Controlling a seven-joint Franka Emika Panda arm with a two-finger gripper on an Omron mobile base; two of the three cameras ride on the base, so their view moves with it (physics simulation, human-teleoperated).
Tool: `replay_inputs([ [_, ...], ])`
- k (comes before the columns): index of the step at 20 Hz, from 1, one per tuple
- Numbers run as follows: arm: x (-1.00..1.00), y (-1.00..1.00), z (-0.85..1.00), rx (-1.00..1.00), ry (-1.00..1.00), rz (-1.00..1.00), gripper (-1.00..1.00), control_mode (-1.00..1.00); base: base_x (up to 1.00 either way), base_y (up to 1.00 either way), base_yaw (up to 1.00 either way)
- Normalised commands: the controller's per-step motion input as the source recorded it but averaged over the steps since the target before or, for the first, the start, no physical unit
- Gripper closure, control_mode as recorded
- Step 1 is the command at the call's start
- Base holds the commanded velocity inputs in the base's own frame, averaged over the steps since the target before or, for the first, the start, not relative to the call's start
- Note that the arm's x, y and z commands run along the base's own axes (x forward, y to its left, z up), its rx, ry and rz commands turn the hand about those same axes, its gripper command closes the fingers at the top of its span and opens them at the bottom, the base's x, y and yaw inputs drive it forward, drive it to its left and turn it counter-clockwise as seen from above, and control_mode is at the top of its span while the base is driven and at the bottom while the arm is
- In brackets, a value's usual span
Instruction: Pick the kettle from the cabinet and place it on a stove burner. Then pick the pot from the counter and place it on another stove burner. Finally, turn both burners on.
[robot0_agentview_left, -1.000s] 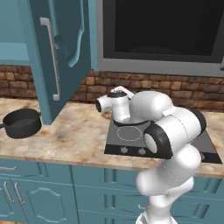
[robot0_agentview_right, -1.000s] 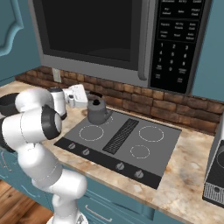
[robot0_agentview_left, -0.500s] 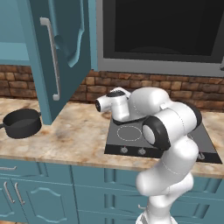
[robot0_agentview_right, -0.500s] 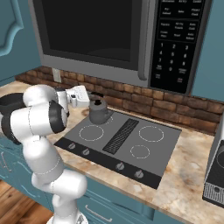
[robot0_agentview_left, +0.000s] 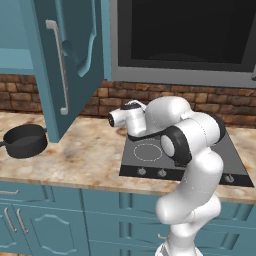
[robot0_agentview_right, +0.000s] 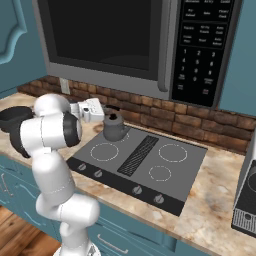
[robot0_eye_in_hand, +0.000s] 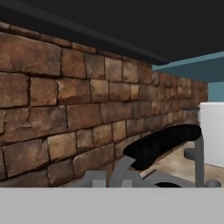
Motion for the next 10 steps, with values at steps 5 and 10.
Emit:
replay_inputs([
  [5,0.2,0.01,-0.14,0.0,0.0,0.0,1.0,-1.0,0.0,0.0,0.0],
  [10,0.17,0.04,-0.16,0.0,0.0,0.0,1.0,-1.0,0.0,0.0,0.0],
])
